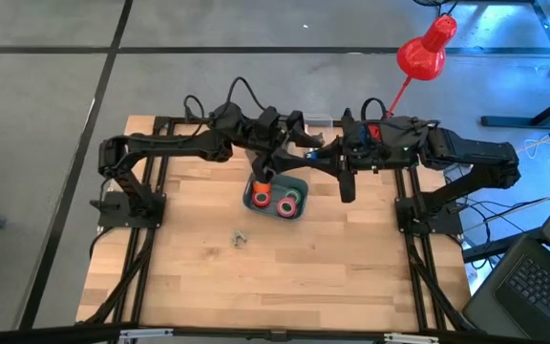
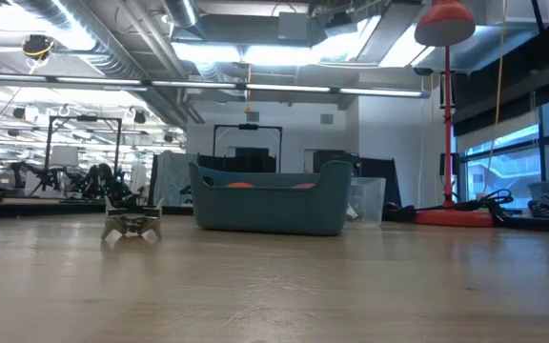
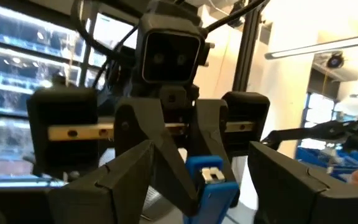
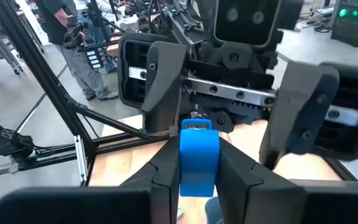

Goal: Pick and place Stapler, Stapler remover, tape
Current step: Put the blue stapler into the black bin

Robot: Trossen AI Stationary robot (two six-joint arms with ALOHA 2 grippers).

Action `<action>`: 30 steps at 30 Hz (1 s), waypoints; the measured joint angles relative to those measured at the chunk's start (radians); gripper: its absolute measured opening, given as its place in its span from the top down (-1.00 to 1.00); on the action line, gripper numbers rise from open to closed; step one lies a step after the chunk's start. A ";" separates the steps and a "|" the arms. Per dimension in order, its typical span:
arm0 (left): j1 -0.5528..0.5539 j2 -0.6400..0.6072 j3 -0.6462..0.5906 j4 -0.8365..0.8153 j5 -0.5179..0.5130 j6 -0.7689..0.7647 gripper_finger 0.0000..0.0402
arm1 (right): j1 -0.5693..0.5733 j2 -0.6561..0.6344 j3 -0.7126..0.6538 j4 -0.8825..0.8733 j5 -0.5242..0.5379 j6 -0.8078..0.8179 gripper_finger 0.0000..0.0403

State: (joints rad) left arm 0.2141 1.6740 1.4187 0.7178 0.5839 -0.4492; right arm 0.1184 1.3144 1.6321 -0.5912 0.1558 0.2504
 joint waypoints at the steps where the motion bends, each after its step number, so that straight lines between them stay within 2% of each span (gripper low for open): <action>1: -0.003 -0.002 0.001 -0.004 -0.009 0.017 -0.25 | 0.000 0.000 0.000 0.001 0.000 0.000 0.65; 16: -0.004 -0.001 0.001 -0.011 -0.065 0.097 -0.22 | -0.001 -0.001 0.000 0.017 0.005 0.003 0.65; 26: -0.004 -0.004 0.001 -0.003 -0.077 0.155 0.27 | -0.002 -0.004 0.000 0.016 0.035 0.004 0.65; 30: -0.004 -0.005 0.001 -0.003 -0.077 0.188 0.39 | -0.002 -0.004 0.000 0.016 0.047 0.004 0.65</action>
State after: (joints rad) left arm 0.2100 1.6691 1.4197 0.7151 0.5070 -0.2616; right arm 0.1169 1.3106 1.6321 -0.5755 0.2032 0.2546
